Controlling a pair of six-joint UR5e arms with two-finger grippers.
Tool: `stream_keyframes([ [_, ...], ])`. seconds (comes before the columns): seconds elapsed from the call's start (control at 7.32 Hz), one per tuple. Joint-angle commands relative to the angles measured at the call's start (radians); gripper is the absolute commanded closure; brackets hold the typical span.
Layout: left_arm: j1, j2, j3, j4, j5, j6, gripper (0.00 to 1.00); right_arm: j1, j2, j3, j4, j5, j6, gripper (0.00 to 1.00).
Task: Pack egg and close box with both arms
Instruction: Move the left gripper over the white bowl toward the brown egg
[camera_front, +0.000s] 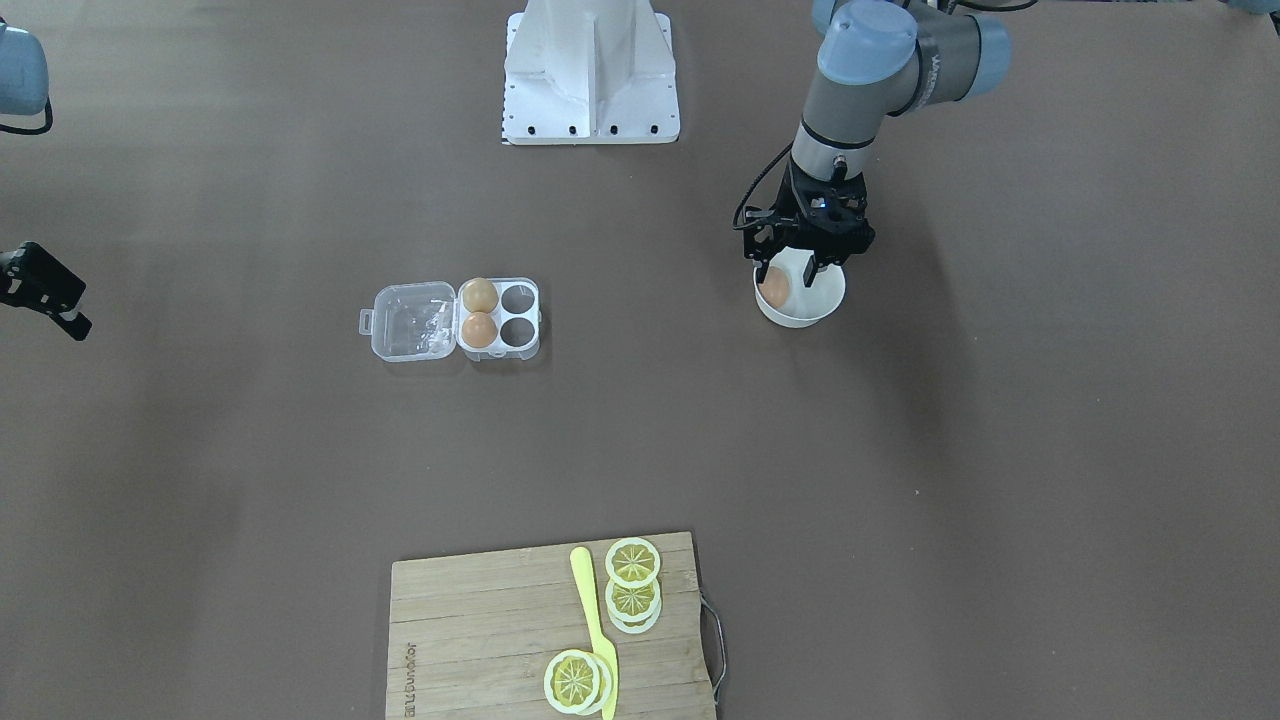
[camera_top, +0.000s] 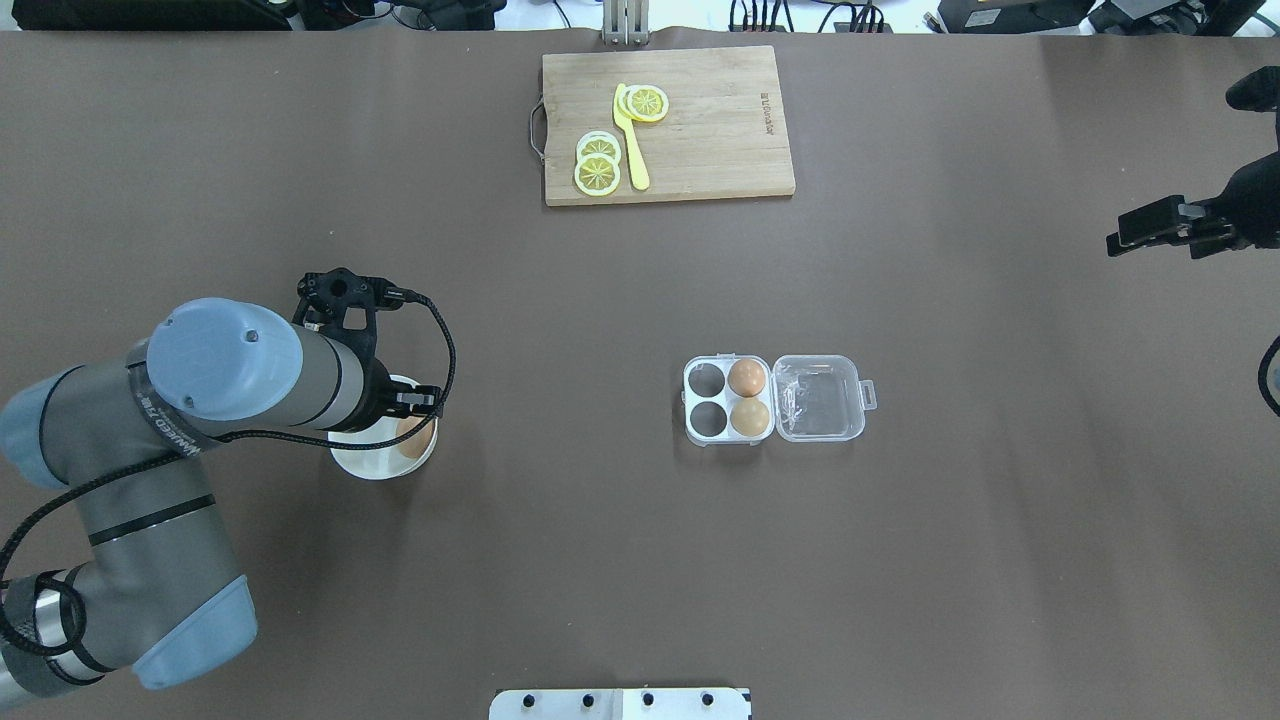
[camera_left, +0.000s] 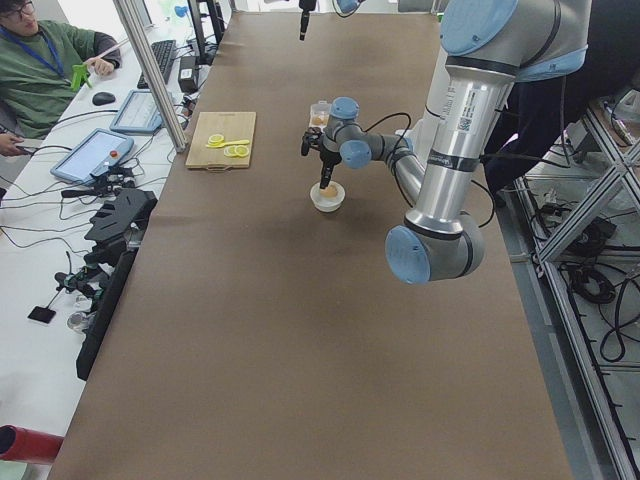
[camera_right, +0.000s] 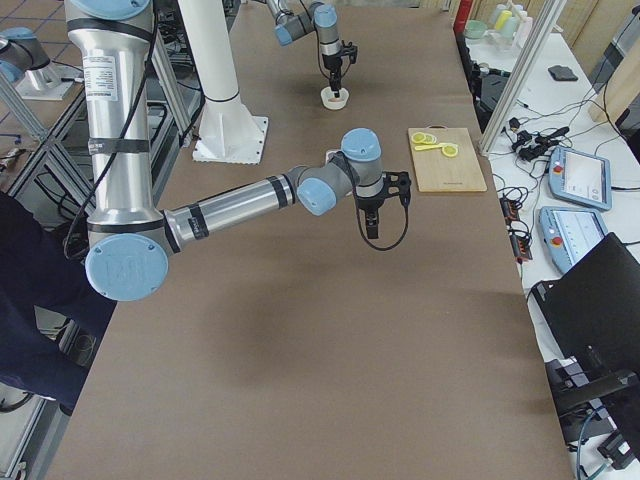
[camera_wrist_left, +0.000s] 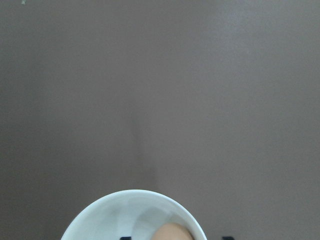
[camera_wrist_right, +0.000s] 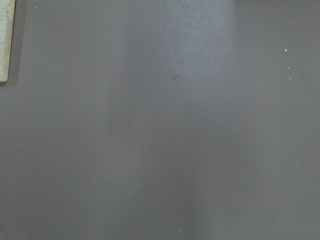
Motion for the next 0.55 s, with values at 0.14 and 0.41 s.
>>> stream_keyframes([
  [0.14,0.001,0.015,0.006,-0.006,-0.003,0.045,0.35,-0.005,0.000,-0.001,-0.001,-0.001,0.000,0.00],
  [0.41,0.004,0.011,0.011,-0.006,-0.003,0.045,0.29,-0.005,-0.002,-0.001,0.001,-0.001,-0.002,0.00],
])
